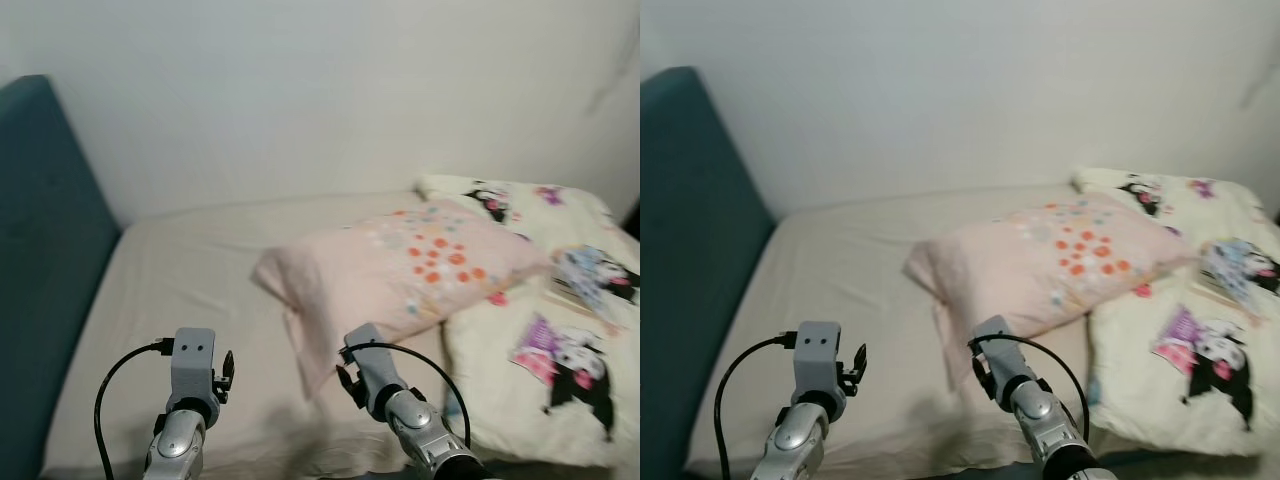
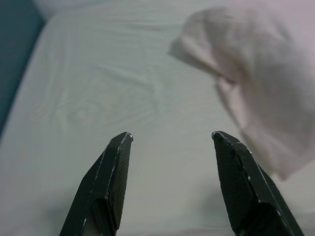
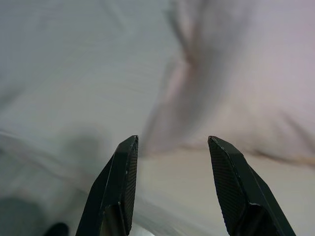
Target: Clean up the room
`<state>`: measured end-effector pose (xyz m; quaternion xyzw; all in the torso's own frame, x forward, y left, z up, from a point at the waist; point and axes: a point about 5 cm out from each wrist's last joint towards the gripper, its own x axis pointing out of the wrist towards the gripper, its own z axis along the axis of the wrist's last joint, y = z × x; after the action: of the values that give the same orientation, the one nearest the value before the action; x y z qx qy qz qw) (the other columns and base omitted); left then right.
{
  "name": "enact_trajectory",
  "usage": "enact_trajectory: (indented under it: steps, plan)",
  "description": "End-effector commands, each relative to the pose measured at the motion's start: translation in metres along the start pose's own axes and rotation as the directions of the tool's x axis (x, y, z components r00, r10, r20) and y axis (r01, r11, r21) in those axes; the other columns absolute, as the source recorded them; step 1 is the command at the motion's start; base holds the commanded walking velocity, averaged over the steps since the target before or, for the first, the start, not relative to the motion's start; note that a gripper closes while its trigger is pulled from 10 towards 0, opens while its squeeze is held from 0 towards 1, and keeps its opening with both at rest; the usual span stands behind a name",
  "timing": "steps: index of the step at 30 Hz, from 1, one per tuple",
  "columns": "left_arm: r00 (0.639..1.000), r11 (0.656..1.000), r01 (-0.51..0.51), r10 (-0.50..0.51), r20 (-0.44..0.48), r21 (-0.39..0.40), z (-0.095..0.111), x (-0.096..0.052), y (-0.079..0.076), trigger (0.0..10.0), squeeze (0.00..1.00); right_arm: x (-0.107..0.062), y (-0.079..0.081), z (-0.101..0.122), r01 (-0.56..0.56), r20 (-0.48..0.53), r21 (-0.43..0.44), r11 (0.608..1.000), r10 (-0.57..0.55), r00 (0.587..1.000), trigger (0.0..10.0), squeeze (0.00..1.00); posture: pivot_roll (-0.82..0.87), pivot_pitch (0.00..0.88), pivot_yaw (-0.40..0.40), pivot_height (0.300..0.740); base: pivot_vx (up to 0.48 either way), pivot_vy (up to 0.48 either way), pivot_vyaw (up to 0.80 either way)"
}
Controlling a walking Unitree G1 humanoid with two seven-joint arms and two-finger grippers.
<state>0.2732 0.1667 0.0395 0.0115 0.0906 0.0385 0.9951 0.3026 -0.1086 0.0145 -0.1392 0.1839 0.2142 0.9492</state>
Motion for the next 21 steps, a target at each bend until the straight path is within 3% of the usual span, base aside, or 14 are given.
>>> enact_trajectory:
  steps: [1,2,15,18,21]
  plan:
    - [1.000,1.000,-0.001,0.002,-0.031,0.009,-0.0072,-0.0021,0.0020,10.0,0.00,-0.0002,0.0040,-0.0007,-0.016,0.003,-0.009,1.000,0.016,1.000,10.0,0.00,0.03,0.064,-0.020,0.740,0.000,0.000,0.80]
    - [1.000,1.000,-0.003,0.003,-0.027,0.001,-0.0062,-0.0017,0.0018,10.0,0.00,-0.0005,0.0030,-0.0014,-0.008,0.004,0.029,1.000,0.008,1.000,10.0,0.00,0.03,0.064,-0.020,0.740,0.000,0.000,0.00]
    - [1.000,1.000,0.003,-0.004,-0.006,-0.023,-0.0040,-0.0026,0.0005,10.0,0.00,-0.0017,0.0018,-0.0032,0.000,0.006,0.045,0.999,-0.001,1.000,10.0,0.00,0.03,0.059,-0.019,0.740,0.000,0.000,0.00]
    - [1.000,1.000,-0.002,0.002,-0.011,-0.011,-0.0047,-0.0025,0.0016,10.0,0.00,-0.0016,0.0022,-0.0030,-0.001,0.007,0.044,0.999,0.000,1.000,10.0,0.00,0.03,0.059,-0.019,0.740,0.000,0.000,0.00]
    - [1.000,0.998,-0.006,0.006,-0.004,0.057,-0.0033,-0.0017,0.0023,10.0,0.00,-0.0015,0.0021,-0.0026,-0.002,0.008,0.046,0.999,0.002,1.000,10.0,0.00,0.03,0.063,-0.022,0.740,0.000,-0.320,0.00]
